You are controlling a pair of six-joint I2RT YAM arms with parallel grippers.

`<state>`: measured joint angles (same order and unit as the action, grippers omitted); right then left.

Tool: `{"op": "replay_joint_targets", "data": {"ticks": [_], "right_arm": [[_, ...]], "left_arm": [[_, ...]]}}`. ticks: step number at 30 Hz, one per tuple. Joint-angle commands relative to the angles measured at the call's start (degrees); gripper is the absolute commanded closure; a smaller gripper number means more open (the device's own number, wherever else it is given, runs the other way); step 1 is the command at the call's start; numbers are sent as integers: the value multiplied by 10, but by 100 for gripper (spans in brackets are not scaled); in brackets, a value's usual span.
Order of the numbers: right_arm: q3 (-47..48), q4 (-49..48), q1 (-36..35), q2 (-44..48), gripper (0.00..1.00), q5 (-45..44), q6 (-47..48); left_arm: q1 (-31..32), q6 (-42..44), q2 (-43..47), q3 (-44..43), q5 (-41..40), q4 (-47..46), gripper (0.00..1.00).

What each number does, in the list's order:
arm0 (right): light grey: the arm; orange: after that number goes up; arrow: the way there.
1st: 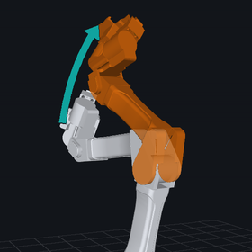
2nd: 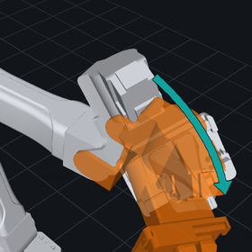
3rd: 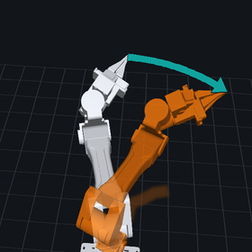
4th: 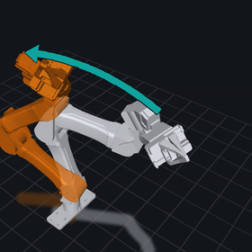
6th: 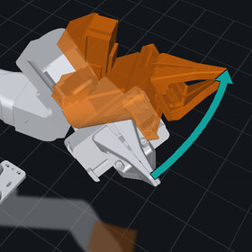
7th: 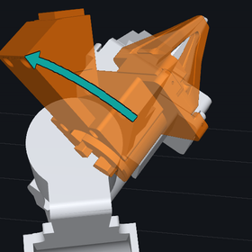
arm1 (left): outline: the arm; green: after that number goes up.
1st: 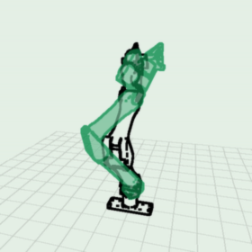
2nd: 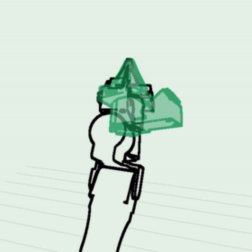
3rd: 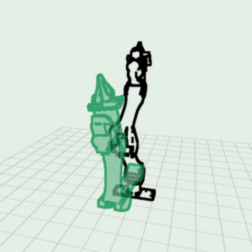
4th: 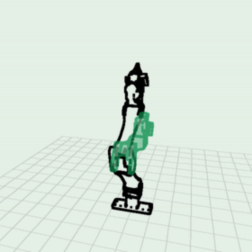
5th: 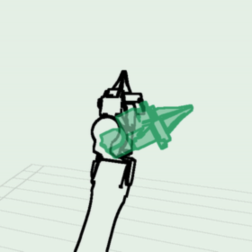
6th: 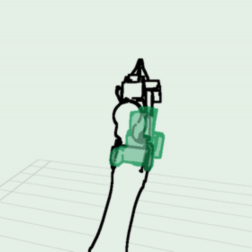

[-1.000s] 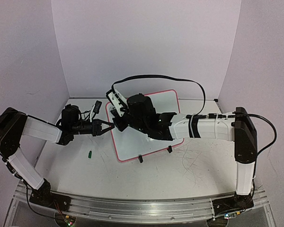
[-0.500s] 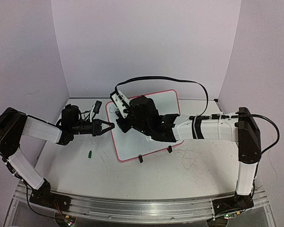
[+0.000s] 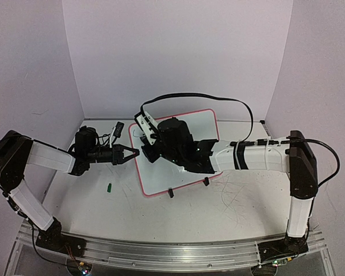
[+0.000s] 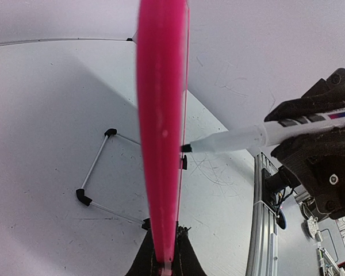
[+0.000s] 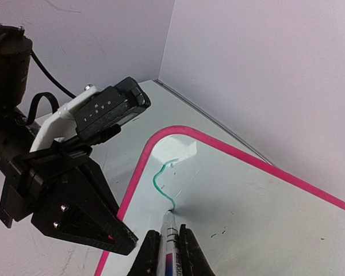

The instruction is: Write a sentence on the whiteboard

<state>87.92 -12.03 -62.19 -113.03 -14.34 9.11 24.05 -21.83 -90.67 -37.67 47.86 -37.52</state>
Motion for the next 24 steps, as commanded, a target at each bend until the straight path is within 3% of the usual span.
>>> {"op": "replay_joint_targets", "data": {"ticks": [1, 24], "right_arm": [[-4, 8, -3, 9, 100, 2, -11], [43, 12, -6, -25, 100, 20, -17]], "left_arm": [[5, 37, 11, -21, -23, 14, 100], [5, 38, 15, -19, -23, 16, 100]]}}
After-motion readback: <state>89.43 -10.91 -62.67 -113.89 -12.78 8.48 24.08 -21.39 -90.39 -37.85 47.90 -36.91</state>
